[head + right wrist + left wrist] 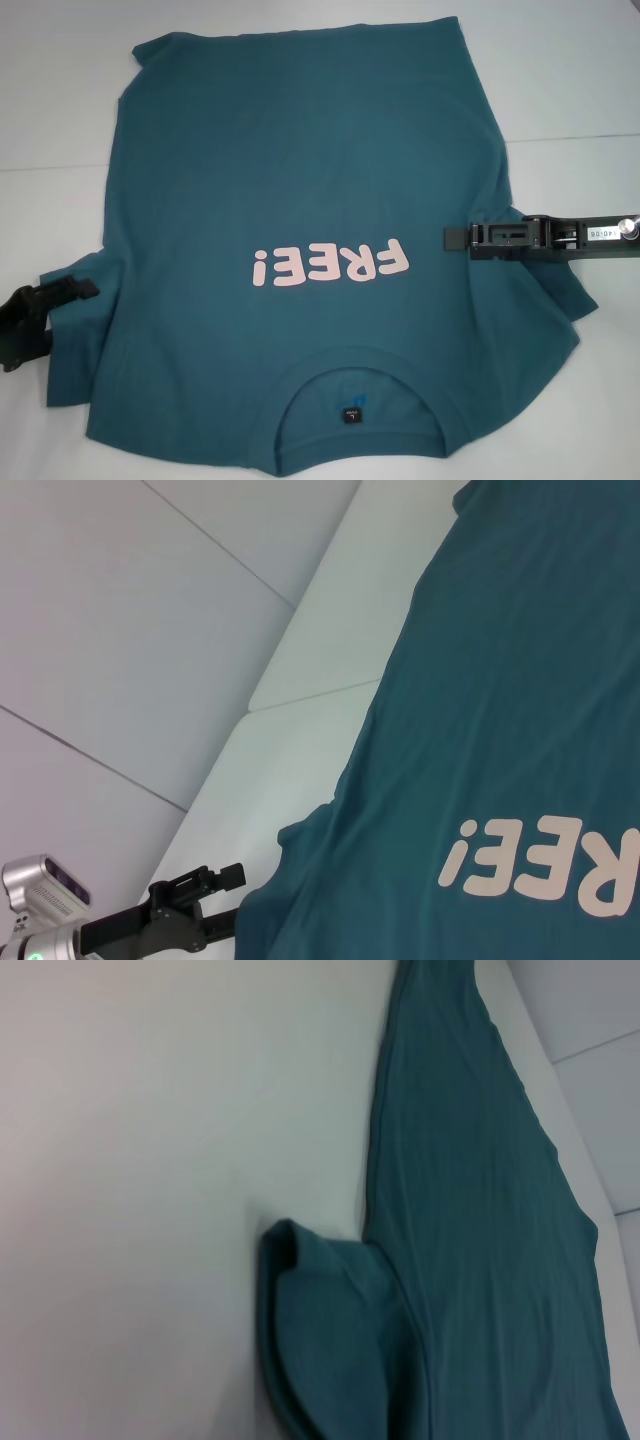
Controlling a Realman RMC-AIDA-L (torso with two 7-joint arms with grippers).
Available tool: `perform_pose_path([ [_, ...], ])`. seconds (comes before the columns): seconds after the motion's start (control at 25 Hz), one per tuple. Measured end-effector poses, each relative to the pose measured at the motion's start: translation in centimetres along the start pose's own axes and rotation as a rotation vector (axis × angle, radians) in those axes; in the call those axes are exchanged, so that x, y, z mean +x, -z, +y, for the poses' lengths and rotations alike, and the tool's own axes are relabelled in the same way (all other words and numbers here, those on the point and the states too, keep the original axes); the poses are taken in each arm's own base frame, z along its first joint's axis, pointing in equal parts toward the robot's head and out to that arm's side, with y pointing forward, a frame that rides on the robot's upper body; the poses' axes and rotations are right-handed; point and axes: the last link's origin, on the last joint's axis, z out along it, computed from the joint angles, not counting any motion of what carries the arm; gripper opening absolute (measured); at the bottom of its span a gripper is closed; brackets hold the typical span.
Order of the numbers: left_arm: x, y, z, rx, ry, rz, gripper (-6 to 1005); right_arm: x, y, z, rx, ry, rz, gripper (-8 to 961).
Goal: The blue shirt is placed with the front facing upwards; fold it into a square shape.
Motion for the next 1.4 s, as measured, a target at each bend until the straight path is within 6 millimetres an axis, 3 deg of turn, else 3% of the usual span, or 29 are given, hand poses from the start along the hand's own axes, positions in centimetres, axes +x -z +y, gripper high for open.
perform_pose_path([
  [0.24,0.0,0.0,-0.1,0.005,-0.007,-0.002,849,0.0,0.1,-0.1,0.002,-0.001,-0.001,914],
  [0.4,-0.1,0.0,-0.1,0.006,-0.026,-0.008,612,0.1,0.1,-0.1,0.001,-0.001,-0.001,914],
  [0.64,-0.3,0.1,0.0,0.001,-0.053,-0.018,395,0.1,0.1,0.0,0.000,-0.004,-0.001,914],
  [0.96,-0.4,0.1,0.0,-0.005,-0.057,-0.026,28,0.1,0.1,-0.1,0.001,-0.008,-0.002,914],
  [1.4,0.7,2.0,-1.1,0.021,-0.044,0.030,27,0.1,0.1,-0.1,0.002,-0.012,-0.003,914],
])
